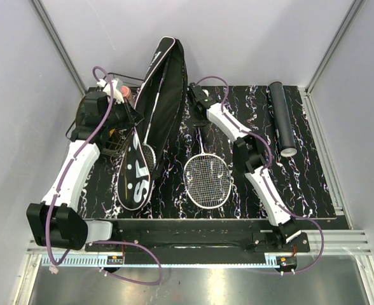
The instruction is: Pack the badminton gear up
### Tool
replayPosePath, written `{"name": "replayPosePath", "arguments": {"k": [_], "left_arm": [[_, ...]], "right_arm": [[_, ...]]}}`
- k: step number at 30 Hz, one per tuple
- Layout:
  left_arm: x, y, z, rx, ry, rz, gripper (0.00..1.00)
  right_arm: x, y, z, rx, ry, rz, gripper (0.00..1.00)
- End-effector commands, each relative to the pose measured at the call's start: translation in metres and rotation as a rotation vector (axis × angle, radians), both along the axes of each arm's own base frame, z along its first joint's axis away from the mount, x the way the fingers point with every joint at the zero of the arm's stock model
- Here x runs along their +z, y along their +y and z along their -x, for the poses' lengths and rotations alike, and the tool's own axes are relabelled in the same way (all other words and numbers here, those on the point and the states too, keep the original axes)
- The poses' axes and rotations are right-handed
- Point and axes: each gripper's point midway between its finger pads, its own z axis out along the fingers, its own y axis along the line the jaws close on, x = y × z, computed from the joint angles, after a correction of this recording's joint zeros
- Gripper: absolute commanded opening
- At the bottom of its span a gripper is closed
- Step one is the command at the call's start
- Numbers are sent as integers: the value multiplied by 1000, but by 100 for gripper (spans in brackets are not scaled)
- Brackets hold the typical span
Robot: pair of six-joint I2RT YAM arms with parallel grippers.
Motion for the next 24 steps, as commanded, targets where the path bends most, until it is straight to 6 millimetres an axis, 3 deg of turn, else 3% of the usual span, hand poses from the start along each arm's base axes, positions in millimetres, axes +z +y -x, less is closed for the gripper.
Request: {"name": "replayPosePath", "arguments": {"k": [1, 2, 3, 5, 6, 8, 9, 10, 11, 12, 13, 14, 15, 16, 18, 20, 24], "left_arm": [[24, -4, -20, -4, -117, 35, 0], [17, -4, -23, -6, -98, 37, 0], [15, -5, -23, -11, -90, 39, 0], [5, -9, -25, -22, -66, 45, 0], [2, -12, -26, -30, -58, 46, 0], [-7, -17, -28, -48, -34, 46, 0], [-10, -22, -27, -62, -27, 47, 0], [-12, -25, -27, -68, -25, 42, 0], [-17, -28, -28, -75, -13, 42, 0], [-20, -32, -27, -86, -5, 40, 0], [-21, -35, -28, -90, -4, 37, 0], [-26, -41, -28, -105, 7, 36, 0], [-29, -45, -27, -113, 12, 34, 0], [-32, -48, -27, -122, 20, 29, 0], [-42, -60, -25, -153, 39, 19, 0], [-52, -72, -23, -184, 46, -13, 0], [-69, -86, -21, -220, 44, -79, 0]], "right_arm": [[-10, -9, 14, -17, 38, 63, 2], [-4, -11, 12, -23, 18, 66, 0], [18, -11, 6, -44, -30, 48, 0], [27, -26, 8, -97, -59, 93, 0], [56, -30, 6, -143, -107, 66, 0], [61, -54, 16, -243, -118, 113, 0], [92, -59, 18, -325, -165, 43, 0], [77, -74, 31, -358, -114, 49, 0], [80, -82, 37, -390, -105, 19, 0], [108, -84, 37, -450, -151, -79, 0], [86, -102, 54, -486, -83, -80, 0], [86, -109, 60, -515, -78, -101, 0], [103, -114, 63, -558, -105, -157, 0], [91, -124, 76, -576, -71, -145, 0], [108, -137, 83, -616, -98, -171, 0], [110, -150, 91, -643, -98, -167, 0], [141, -169, 98, -659, -140, -175, 0]]}}
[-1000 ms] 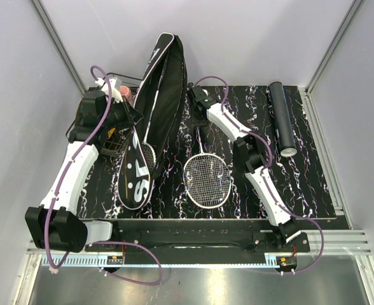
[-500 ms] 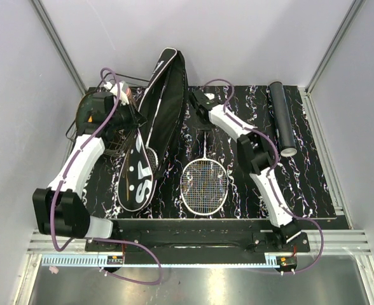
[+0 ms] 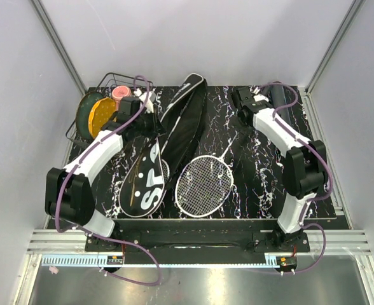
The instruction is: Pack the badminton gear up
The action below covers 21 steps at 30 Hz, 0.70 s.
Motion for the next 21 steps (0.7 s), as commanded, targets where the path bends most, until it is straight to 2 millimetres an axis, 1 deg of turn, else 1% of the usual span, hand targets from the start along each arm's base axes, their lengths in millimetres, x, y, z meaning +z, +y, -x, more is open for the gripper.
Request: {"name": "replayPosePath", "arguments": {"k": [1, 3, 6, 7, 9, 10, 11, 12, 13, 14, 15, 16, 17, 18, 19, 20, 21], "left_arm": [[19, -21, -17, -61, -168, -14, 0], [12, -27, -14, -79, -164, -9, 0], [3, -33, -15, -84, -163, -5, 0], [-2, -34, -15, -91, -161, -16, 0], [-4, -38, -13, -94, -162, -27, 0], [-4, -40, -14, -95, -168, -27, 0], [-4, -44, -11, -101, -172, -25, 0], [-2, -45, -12, -96, -181, -27, 0], [-1, -47, -11, -88, -188, -23, 0], [-1, -51, -10, -87, -191, -20, 0], [1, -51, -10, -76, -199, -20, 0], [3, -53, -11, -66, -207, -10, 0], [3, -55, -9, -64, -210, -8, 0], [5, -54, -11, -53, -221, -4, 0], [6, -56, -9, -51, -223, 3, 0], [7, -58, -8, -50, -226, 7, 0], [8, -58, -8, -42, -225, 14, 0]], "right_arm": [[50, -7, -3, -51, -123, -43, 0], [60, -19, -2, -69, -135, -27, 0], [70, -29, -4, -74, -130, -9, 0], [71, -32, -4, -78, -123, -4, 0], [74, -40, -4, -99, -111, -6, 0], [74, -48, -6, -122, -111, -12, 0], [70, -51, -7, -135, -99, -19, 0], [72, -51, -10, -141, -98, -34, 0], [73, -55, -13, -161, -100, -39, 0], [65, -55, -14, -181, -78, -38, 0], [71, -56, -19, -196, -91, -46, 0], [69, -55, -22, -208, -87, -53, 0], [61, -54, -25, -233, -67, -58, 0], [63, -52, -30, -245, -76, -73, 0], [61, -50, -33, -256, -73, -83, 0], [50, -48, -35, -278, -49, -89, 0], [52, -45, -40, -287, -56, -106, 0]]}}
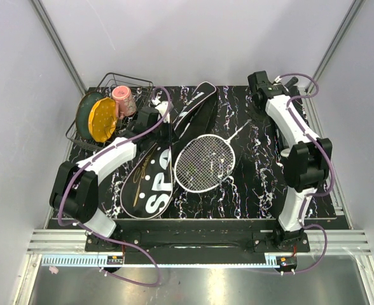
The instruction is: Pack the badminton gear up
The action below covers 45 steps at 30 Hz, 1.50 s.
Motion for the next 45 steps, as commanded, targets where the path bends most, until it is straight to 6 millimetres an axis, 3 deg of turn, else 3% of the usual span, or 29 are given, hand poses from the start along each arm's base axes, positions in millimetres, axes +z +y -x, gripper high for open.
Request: {"name": "replayPosePath", "arguments": {"k": [1, 2, 8, 12, 22, 25, 29, 33, 37, 39, 45], "left_arm": [[47, -11, -18, 41, -166, 92, 0], [47, -12, -17, 40, -163, 96, 0], [56, -18, -17, 30, -182, 128, 0], [58, -20, -17, 35, -184, 134, 0], [57, -30, -15, 42, -183, 147, 0], [57, -32, -13, 36, -189, 136, 0], [65, -22, -13, 100, -238, 97, 0], [66, -13, -14, 153, -245, 94, 0], [67, -9, -14, 195, -239, 104, 0], [67, -11, -14, 199, -232, 110, 0], [61, -12, -18, 203, -206, 94, 0]], "right_arm": [[-4, 13, -15, -80, -5, -63, 0], [-11, 19, -18, -92, 3, -67, 0], [-10, 44, -28, -116, -30, -70, 0], [-7, 51, -29, -123, -44, -36, 0], [-14, 129, -16, -141, -76, -228, 0], [-24, 125, -15, -159, -70, -235, 0], [-20, 82, -21, -247, -87, -139, 0], [-20, 58, -19, -316, -92, -146, 0], [-15, 55, -21, -369, -121, -186, 0], [-11, 65, -24, -352, -119, -227, 0], [0, 132, -19, -152, -141, -244, 0]]}}
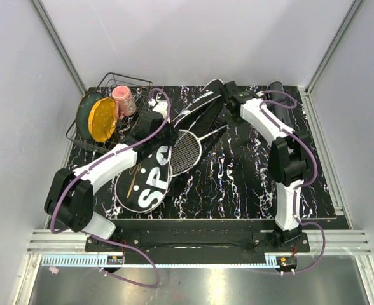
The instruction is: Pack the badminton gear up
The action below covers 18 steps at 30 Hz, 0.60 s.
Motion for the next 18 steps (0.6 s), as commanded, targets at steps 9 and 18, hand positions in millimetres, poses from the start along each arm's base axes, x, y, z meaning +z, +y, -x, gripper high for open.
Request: {"name": "replayPosePath", "arguments": {"k": [9, 18], "left_arm": [[44, -19, -17, -13, -104, 118, 0], [37, -34, -12, -79, -76, 164, 0]], "right_arm": [[47, 139, 22, 450, -229, -219, 0], [49, 194, 32, 658, -238, -430, 0]]}}
